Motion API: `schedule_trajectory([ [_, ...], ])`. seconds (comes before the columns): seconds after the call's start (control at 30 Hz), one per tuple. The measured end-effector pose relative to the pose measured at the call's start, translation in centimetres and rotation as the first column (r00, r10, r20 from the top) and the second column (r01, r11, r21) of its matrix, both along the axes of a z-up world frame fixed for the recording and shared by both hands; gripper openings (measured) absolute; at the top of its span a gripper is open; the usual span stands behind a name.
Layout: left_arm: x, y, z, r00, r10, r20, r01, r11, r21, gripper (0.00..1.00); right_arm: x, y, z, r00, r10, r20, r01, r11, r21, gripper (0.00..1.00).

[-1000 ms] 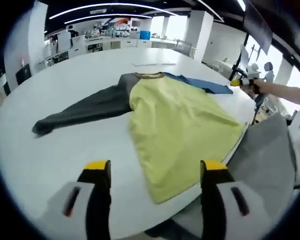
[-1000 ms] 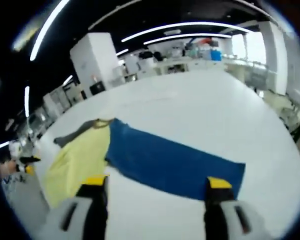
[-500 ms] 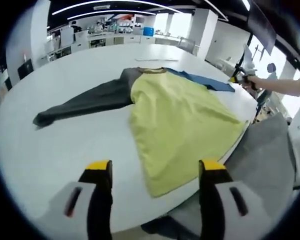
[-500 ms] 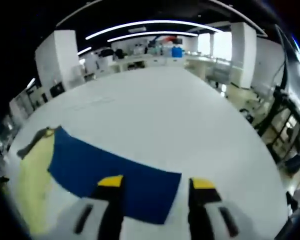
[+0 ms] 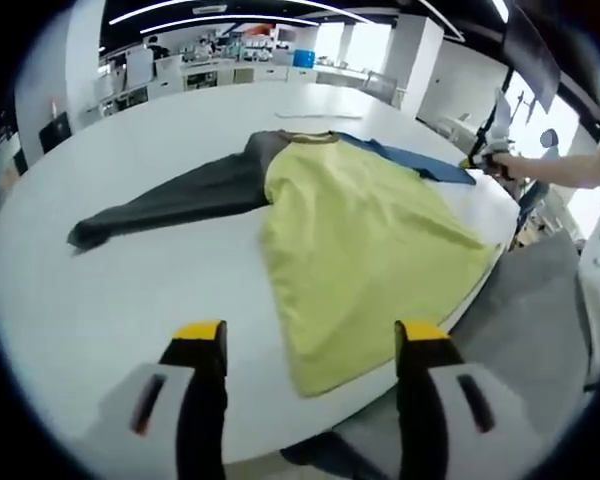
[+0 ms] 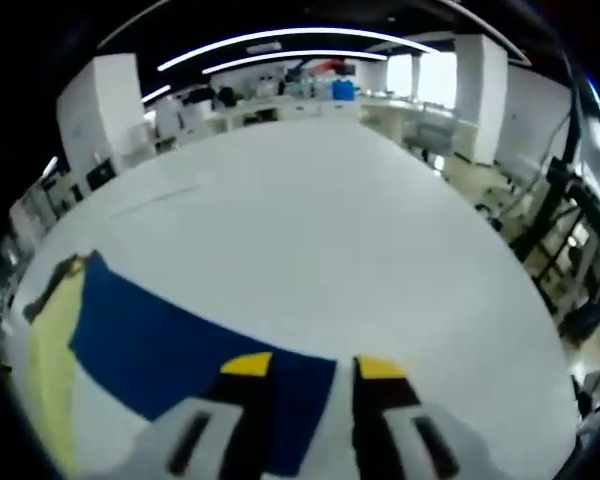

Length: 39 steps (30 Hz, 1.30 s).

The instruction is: Fold the garment on the visible template until the final outline fits inside the template.

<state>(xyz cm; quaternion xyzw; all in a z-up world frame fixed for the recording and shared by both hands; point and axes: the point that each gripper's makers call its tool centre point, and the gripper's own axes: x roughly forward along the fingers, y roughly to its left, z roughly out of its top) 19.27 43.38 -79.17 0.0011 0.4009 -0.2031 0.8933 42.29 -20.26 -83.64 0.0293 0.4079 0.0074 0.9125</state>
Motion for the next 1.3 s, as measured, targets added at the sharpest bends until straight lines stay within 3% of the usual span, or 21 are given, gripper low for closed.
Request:
schedule_trajectory([
  [0.17, 0.0, -0.5, -0.2, 1.000, -0.008, -0.008, 0.008, 1.000, -0.005, 0.65, 0.0, -0.2, -0.4, 1.000, -0.001, -0.019, 0.001, 1.000, 0.002, 0.24],
  [0.33, -0.3, -0.6, -0.7, 1.000, -0.007, -0.025, 0.007, 1.000, -0.006, 0.65, 0.1, -0.4, -0.3, 1.000, 0.006, -0.017, -0.006, 1.000, -0.013, 0.08],
  [0.47, -0.4, -0.5, -1.0, 0.999, -0.007, -0.032, 0.007, 1.000, -0.003, 0.64, 0.4, 0.0, -0.3, 0.999, 0.026, -0.024, -0.026, 1.000, -0.005, 0.00],
  [1.17, -0.2, -1.3, -1.9, 0.998, -0.011, -0.067, 0.010, 1.000, -0.006, 0.64, 4.3, -1.8, -0.5, 1.000, 0.021, -0.012, -0.022, 0.998, -0.052, 0.00],
  [1.3, -0.1, -1.5, -2.0, 0.998, -0.010, -0.069, 0.009, 1.000, -0.011, 0.64, 3.5, -0.8, -0.2, 1.000, 0.020, -0.013, -0.021, 0.998, -0.060, 0.00],
])
